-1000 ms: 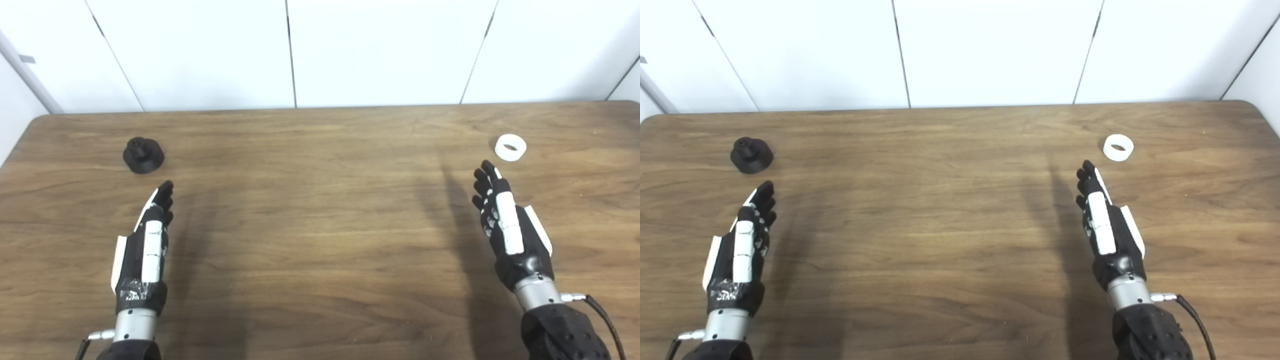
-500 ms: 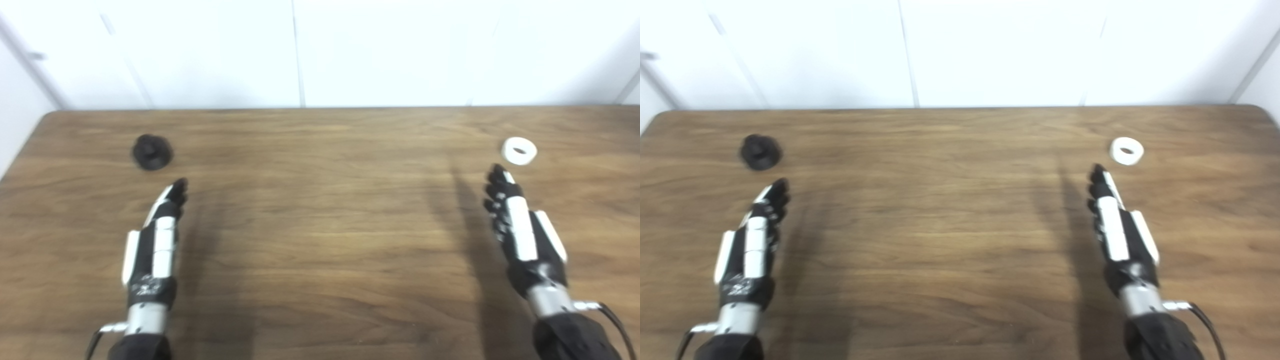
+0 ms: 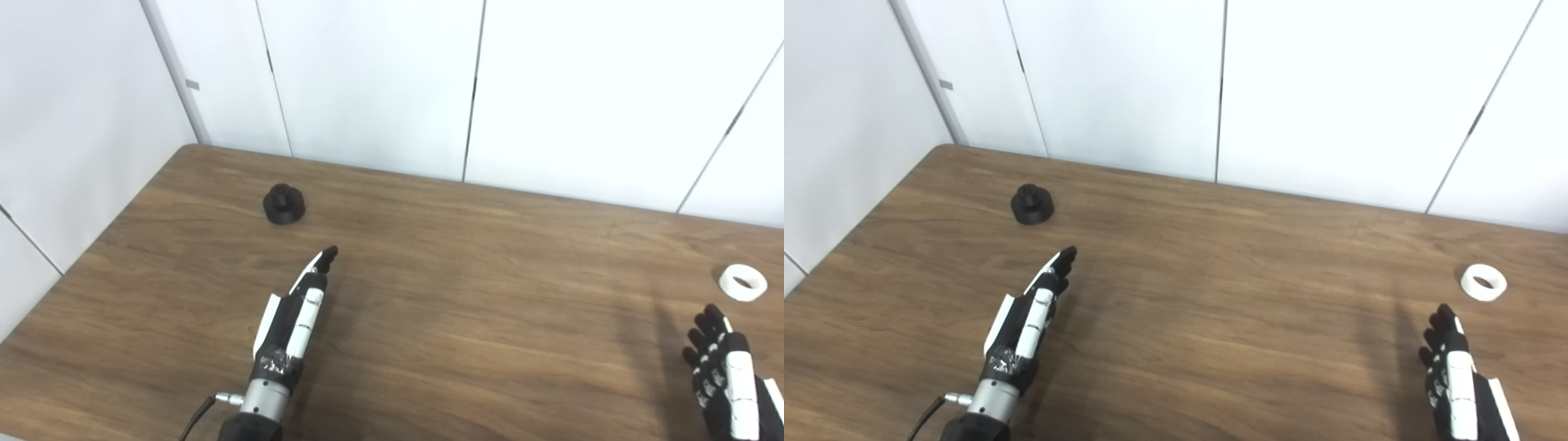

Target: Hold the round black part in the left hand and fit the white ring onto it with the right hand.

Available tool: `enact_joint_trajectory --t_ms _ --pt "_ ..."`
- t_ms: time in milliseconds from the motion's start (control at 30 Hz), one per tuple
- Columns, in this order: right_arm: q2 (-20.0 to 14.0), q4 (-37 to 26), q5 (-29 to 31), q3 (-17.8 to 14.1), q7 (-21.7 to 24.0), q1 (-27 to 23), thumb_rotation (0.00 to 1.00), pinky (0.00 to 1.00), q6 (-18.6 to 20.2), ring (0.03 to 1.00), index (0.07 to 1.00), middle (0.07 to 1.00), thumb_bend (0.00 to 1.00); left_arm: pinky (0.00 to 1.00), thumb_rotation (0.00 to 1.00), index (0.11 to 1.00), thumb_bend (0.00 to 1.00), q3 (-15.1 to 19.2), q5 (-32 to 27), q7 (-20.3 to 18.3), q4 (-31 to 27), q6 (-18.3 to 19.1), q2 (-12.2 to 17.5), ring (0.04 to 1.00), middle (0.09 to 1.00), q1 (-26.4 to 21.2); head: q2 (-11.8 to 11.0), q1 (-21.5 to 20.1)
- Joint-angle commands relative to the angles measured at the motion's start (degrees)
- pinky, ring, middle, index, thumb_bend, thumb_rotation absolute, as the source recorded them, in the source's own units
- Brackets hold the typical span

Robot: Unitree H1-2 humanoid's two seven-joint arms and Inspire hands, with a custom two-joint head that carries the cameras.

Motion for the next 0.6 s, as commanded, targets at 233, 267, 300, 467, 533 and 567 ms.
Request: enact_joint_trajectory --t_ms 233,267,300,467,533,567 --pt "-0.3 -1.09 0.27 0.72 0.43 -1.16 1.0 1.0 -3.47 1.0 1.0 1.0 0.47 1.0 0.88 0.948 0.53 -0.02 1.71 1.37 0.48 -2.36 -1.5 1.0 0.981 0.4 -1.13 -1.62" --pt "-0.28 -1.08 0.21 0.73 0.35 -1.13 1.0 1.0 -3.4 1.0 1.0 1.0 0.47 1.0 0.87 0.947 0.53 -0.07 2.1 1.48 0.43 -1.99 -1.43 1.0 0.98 0.43 -1.13 -1.62" --pt "-0.3 -0.92 0.2 0.76 0.36 -1.09 1.0 1.0 -3.55 1.0 1.0 1.0 0.47 1.0 0.87 0.948 0.54 -0.13 2.36 1.47 0.45 -1.85 -1.36 1.0 0.98 0.48 -1.53 -1.81" --pt "-0.28 0.05 -0.11 0.89 0.31 -1.05 1.0 1.0 -4.02 1.0 1.0 1.0 0.47 1.0 0.81 0.96 0.55 -0.49 3.46 1.47 1.01 -1.99 -1.34 1.0 0.984 0.64 -3.17 -2.0" --pt "-0.25 0.67 -0.49 0.92 0.17 -1.06 1.0 1.0 -4.73 1.0 1.0 1.0 0.45 1.0 0.74 0.952 0.59 -0.73 4.2 1.77 1.23 -1.93 -1.56 1.0 0.979 0.62 -3.6 -1.71" --pt "-0.34 1.07 -0.81 1.02 0.16 -1.1 1.0 1.0 -5.16 1.0 1.0 1.0 0.45 1.0 0.71 0.949 0.59 -0.92 4.52 1.81 1.27 -1.62 -1.58 1.0 0.978 0.58 -4.07 -1.32"
